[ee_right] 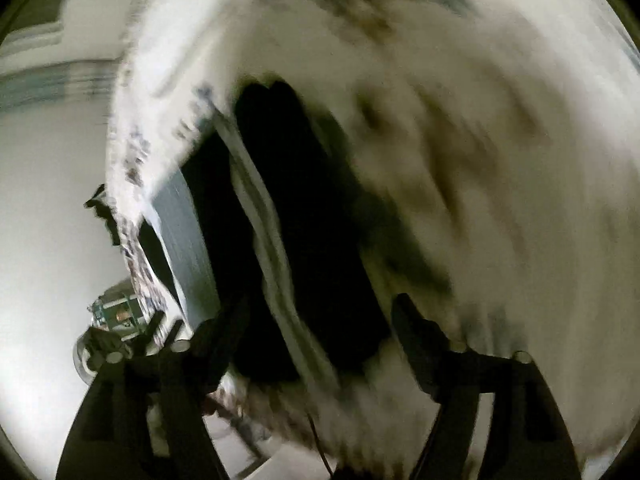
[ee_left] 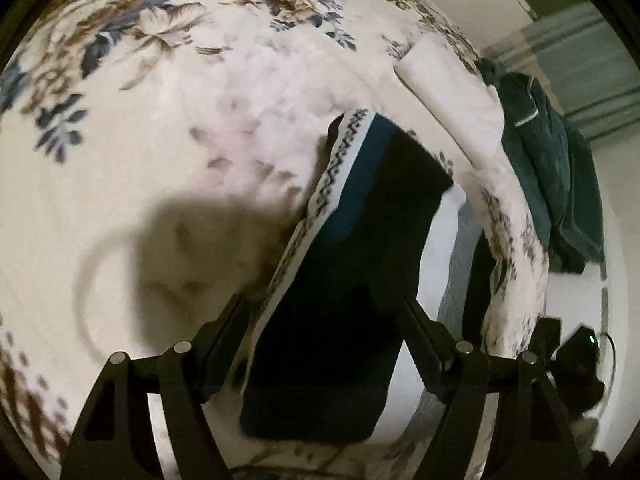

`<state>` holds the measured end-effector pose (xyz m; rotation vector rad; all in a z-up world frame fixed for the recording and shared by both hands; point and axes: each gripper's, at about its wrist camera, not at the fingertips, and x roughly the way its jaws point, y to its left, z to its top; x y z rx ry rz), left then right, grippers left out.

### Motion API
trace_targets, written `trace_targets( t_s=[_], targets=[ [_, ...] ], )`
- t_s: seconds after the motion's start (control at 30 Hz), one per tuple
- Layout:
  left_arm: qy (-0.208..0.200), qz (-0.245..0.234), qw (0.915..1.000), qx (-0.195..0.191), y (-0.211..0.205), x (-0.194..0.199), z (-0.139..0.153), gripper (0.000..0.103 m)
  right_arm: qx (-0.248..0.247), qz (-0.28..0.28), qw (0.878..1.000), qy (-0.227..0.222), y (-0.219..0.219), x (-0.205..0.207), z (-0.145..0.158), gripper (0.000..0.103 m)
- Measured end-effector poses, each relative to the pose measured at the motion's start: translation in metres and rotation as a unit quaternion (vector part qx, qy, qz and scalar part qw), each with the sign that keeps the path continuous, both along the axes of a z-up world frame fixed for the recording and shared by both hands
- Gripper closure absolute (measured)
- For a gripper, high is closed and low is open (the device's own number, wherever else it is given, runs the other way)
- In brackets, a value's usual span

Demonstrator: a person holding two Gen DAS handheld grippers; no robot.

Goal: Fold small clothes

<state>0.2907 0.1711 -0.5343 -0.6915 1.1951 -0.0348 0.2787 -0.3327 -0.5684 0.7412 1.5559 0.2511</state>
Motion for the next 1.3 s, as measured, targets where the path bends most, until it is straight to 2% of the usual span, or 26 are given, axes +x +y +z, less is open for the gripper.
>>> trace_targets(
  t_s=[0.17,0.2,0.23,0.27,0.3,0.33,0.37,0.47,0.53,0.6,0.63,0.7,0.73,0.77,0.8,0.83,0.87,0.93,1.0,1.07,1.1,1.13,1.17,1.2,1.27,1.3],
  targets=[
    [-0.007,-0.018,0.9995,0.026,-0.005,0.064,-0.005,0.029,-0.005,0.022,0.997,-0.069,0.025,0.072,-0.038,0.023],
    [-0.006,-0.026,0.9994,0.02,-0.007,0.081,-0.01,0.029,0.013,0.034,0.998,-0.06,0.028,0.087,-0.05,0.023],
    [-0.005,-0.035,0.9993,0.011,-0.009,0.093,-0.016,0.029,0.039,0.043,0.997,-0.05,0.031,0.094,-0.059,0.03],
    [-0.001,-0.045,0.999,0.004,-0.011,0.106,-0.023,0.029,0.047,0.048,0.996,-0.054,0.038,0.099,-0.058,0.053],
    [-0.004,-0.054,0.9985,-0.003,-0.014,0.116,-0.027,0.033,0.047,0.057,0.996,-0.058,0.041,0.1,-0.054,0.069],
    [-0.012,-0.057,0.9983,-0.003,-0.015,0.12,-0.027,0.052,0.041,0.064,0.995,-0.062,0.055,0.102,-0.045,0.084],
    [-0.018,-0.061,0.9979,-0.009,-0.016,0.123,-0.027,0.068,0.033,0.058,0.995,-0.07,0.052,0.101,-0.037,0.086],
    [-0.043,-0.042,0.9969,-0.051,-0.007,0.117,-0.021,0.074,0.027,0.041,0.994,-0.094,0.053,0.106,-0.007,0.088],
    [-0.044,-0.024,0.9956,-0.079,0.003,0.112,-0.02,0.075,0.024,0.038,0.993,-0.11,0.055,0.111,0.007,0.088],
    [-0.04,-0.018,0.9958,-0.081,0.009,0.11,-0.023,0.075,0.012,0.05,0.992,-0.117,0.065,0.128,0.009,0.088],
    [-0.031,-0.015,0.9959,-0.083,0.012,0.111,-0.027,0.074,0.008,0.054,0.992,-0.113,0.068,0.134,0.008,0.088],
    [-0.012,-0.007,0.9949,-0.1,0.017,0.114,-0.035,0.067,0.001,0.074,0.994,-0.074,0.073,0.147,-0.011,0.087],
    [-0.005,-0.004,0.994,-0.109,0.02,0.113,-0.035,0.06,0.0,0.076,0.996,-0.053,0.068,0.148,-0.02,0.081],
    [0.0,-0.001,0.994,-0.11,0.024,0.112,-0.034,0.055,0.008,0.073,0.997,-0.035,0.063,0.147,-0.026,0.07],
    [-0.002,0.003,0.9952,-0.098,0.028,0.106,-0.027,0.052,0.019,0.068,0.997,-0.027,0.055,0.143,-0.026,0.063],
    [-0.005,0.003,0.9964,-0.085,0.031,0.1,-0.02,0.043,0.025,0.063,0.997,-0.025,0.047,0.138,-0.024,0.047],
    [-0.007,0.003,0.9976,-0.069,0.034,0.09,-0.013,0.04,0.033,0.057,0.998,-0.025,0.036,0.129,-0.021,0.037],
    [-0.001,0.0,0.9998,-0.019,0.042,0.065,-0.004,0.04,0.053,0.048,0.997,-0.009,0.019,0.109,-0.02,0.034],
    [0.027,0.0,0.9984,0.049,0.047,0.032,-0.003,0.04,0.075,0.042,0.996,0.018,0.005,0.083,-0.024,0.034],
    [0.067,0.003,0.9916,0.111,0.049,0.001,-0.015,0.04,0.084,0.036,0.995,0.043,-0.003,0.057,-0.034,0.028],
    [0.096,0.001,0.9843,0.148,0.049,-0.015,-0.028,0.04,0.078,0.028,0.996,0.046,-0.007,0.045,-0.039,0.027],
    [0.119,-0.004,0.9798,0.161,0.048,-0.027,-0.039,0.04,0.072,0.024,0.996,0.046,-0.009,0.037,-0.043,0.026],
    [0.122,-0.003,0.9801,0.157,0.047,-0.037,-0.046,0.04,0.078,0.017,0.996,0.051,-0.011,0.028,-0.048,0.026],
    [0.105,0.005,0.9819,0.158,0.046,-0.044,-0.045,0.039,0.099,0.009,0.993,0.059,-0.009,0.021,-0.054,0.026],
    [0.096,0.016,0.9838,0.151,0.045,-0.044,-0.045,0.024,0.143,-0.002,0.988,0.06,-0.004,0.01,-0.057,0.028],
    [0.101,0.02,0.9841,0.145,0.043,-0.039,-0.048,0.017,0.149,-0.002,0.988,0.049,0.0,0.005,-0.053,0.033]
  ],
)
